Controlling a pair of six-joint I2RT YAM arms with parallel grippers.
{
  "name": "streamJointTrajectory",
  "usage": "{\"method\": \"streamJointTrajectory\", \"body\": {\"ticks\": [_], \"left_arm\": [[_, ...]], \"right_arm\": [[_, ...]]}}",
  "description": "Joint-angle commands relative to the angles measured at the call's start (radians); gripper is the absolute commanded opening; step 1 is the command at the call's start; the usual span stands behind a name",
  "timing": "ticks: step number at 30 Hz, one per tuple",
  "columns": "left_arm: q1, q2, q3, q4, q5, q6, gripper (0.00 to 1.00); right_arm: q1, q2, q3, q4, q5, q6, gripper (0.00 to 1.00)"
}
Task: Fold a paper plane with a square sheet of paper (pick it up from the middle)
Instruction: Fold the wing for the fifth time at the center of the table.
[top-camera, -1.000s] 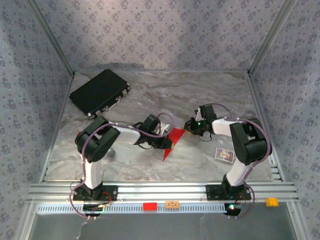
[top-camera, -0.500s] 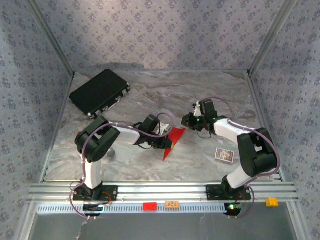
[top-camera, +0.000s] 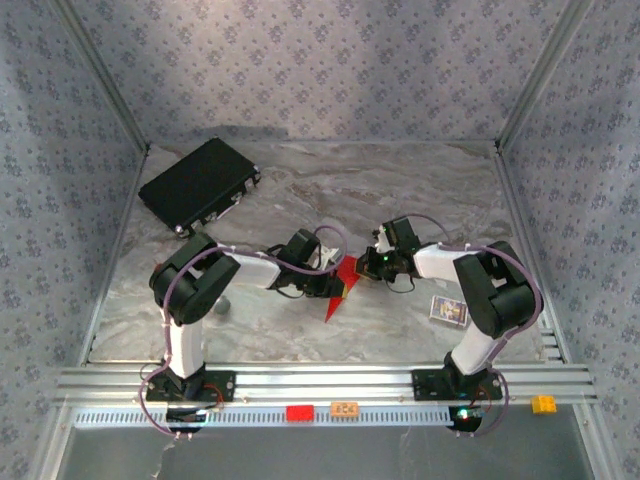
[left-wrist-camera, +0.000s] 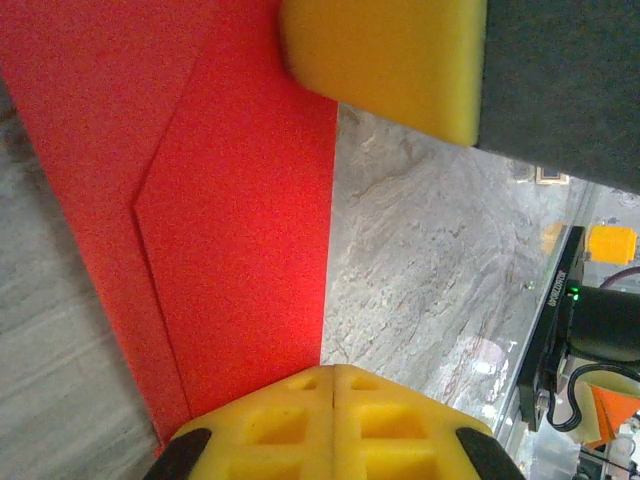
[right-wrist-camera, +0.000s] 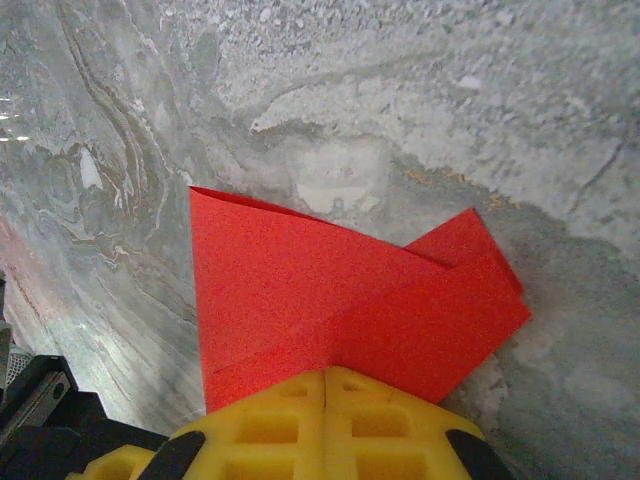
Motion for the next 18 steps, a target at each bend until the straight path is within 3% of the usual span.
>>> {"method": "streamJointTrajectory", "body": {"ticks": [1, 12, 18], "left_arm": [[-0.002, -0.030, 0.023, -0.136, -0.034, -0.001, 0.03], [-0.017, 0.071, 0.183, -0.152, -0.043, -0.012, 0.08], [-0.034, 0.091, 0.167, -0.200, -0.065, 0.013, 0.09]], "right_arm": [[-0.015, 0.017, -0.005, -0.034, 0.057, -0.009, 0.05], [-0.020, 0.014, -0.030, -0.006, 0.053, 0.006, 0.04], [-0.027, 0.019, -0.035, -0.003, 0.052, 0.009, 0.05]]}}
